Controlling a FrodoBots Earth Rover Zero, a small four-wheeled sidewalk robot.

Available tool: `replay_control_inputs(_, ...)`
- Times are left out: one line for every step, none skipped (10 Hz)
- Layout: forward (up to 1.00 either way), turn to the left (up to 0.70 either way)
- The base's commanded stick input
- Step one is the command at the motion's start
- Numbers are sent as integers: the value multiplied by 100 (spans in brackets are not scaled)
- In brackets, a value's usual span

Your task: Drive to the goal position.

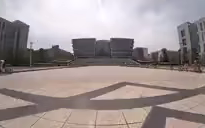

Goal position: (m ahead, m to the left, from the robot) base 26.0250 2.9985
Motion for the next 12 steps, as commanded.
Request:
replay_control_inputs(100,0)
replay_control_inputs(100,0)
replay_control_inputs(100,0)
replay_control_inputs(100,0)
replay_control_inputs(100,0)
replay_control_inputs(100,0)
replay_control_inputs(100,0)
replay_control_inputs(100,0)
replay_control_inputs(100,0)
replay_control_inputs(100,8)
replay_control_inputs(100,28)
replay_control_inputs(100,34)
